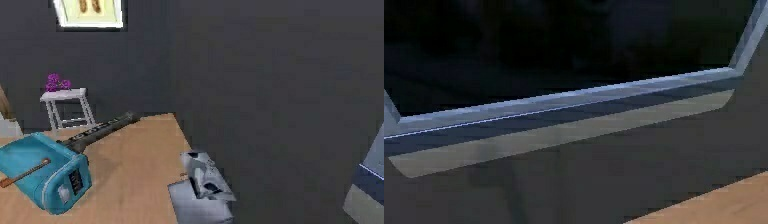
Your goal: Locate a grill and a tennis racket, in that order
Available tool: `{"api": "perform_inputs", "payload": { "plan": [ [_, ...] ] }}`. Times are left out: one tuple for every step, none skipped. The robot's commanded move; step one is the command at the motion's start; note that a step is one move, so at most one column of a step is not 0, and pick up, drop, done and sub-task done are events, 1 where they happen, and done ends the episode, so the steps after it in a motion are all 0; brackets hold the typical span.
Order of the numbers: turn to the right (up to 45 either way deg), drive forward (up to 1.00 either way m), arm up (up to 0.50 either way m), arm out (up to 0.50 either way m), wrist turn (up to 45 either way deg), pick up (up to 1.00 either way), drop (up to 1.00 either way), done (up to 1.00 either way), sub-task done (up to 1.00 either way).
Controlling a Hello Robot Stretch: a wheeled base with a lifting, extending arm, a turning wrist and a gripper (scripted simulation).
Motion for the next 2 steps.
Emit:
{"api": "perform_inputs", "payload": {
  "plan": [
    [0.0,0.0,0.0,0.0,0.0,0.0,0.0,0.0,1.0],
    [-45.0,0.0,0.0,0.0,0.0,0.0,0.0,0.0,0.0]
  ]
}}
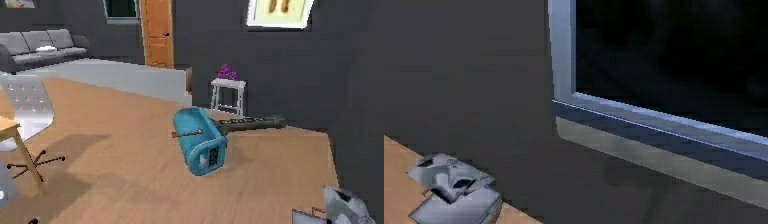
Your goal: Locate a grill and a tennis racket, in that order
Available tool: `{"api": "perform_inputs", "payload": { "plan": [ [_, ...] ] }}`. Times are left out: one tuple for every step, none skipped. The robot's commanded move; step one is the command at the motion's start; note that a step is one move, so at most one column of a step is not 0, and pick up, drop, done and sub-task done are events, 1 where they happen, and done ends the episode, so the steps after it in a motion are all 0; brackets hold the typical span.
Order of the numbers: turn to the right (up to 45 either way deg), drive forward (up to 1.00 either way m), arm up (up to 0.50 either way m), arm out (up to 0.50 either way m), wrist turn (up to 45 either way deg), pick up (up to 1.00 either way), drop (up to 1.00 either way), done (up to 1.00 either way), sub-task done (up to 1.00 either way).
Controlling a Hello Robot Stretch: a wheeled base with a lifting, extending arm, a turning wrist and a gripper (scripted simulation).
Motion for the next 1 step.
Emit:
{"api": "perform_inputs", "payload": {
  "plan": [
    [-45.0,0.0,0.0,0.0,0.0,0.0,0.0,0.0,0.0]
  ]
}}
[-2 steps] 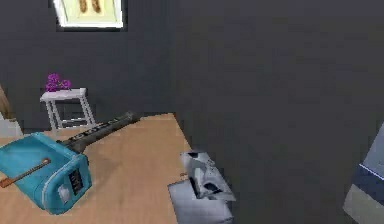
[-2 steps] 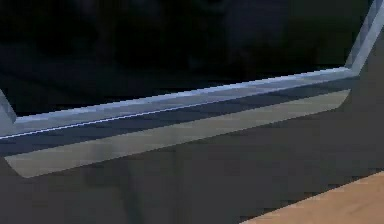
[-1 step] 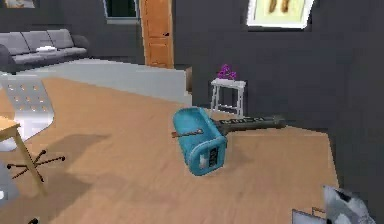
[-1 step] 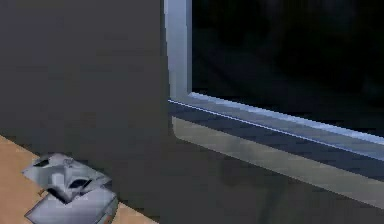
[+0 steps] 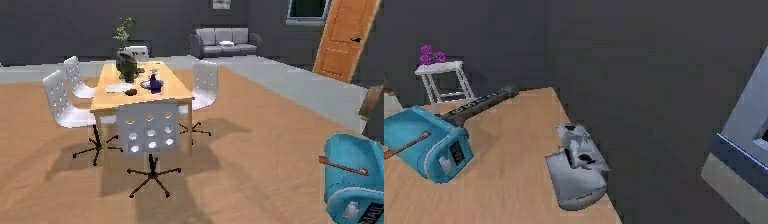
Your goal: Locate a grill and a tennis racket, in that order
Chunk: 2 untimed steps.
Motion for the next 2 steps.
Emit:
{"api": "perform_inputs", "payload": {
  "plan": [
    [-45.0,0.0,0.0,0.0,0.0,0.0,0.0,0.0,0.0],
    [-12.0,0.0,0.0,0.0,0.0,0.0,0.0,0.0,0.0]
  ]
}}
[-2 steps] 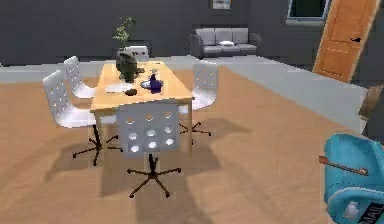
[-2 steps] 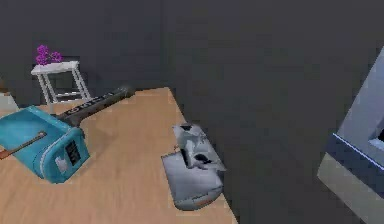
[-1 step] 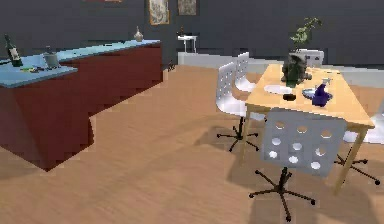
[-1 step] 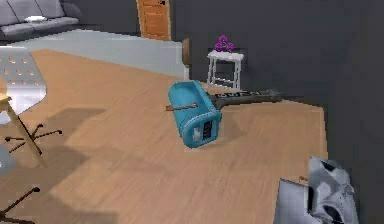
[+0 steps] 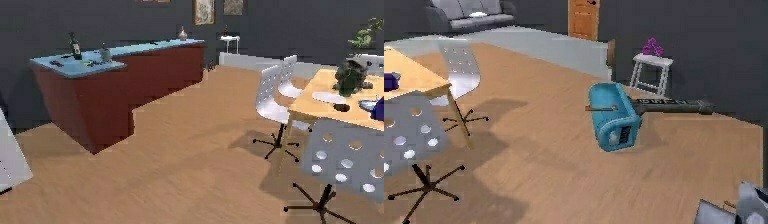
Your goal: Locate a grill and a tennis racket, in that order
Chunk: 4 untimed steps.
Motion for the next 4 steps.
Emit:
{"api": "perform_inputs", "payload": {
  "plan": [
    [0.0,1.0,0.0,0.0,0.0,0.0,0.0,0.0,0.0],
    [0.0,1.0,0.0,0.0,0.0,0.0,0.0,0.0,0.0],
    [-9.0,0.0,0.0,0.0,0.0,0.0,0.0,0.0,0.0],
    [0.0,0.3,0.0,0.0,0.0,0.0,0.0,0.0,0.0]
  ]
}}
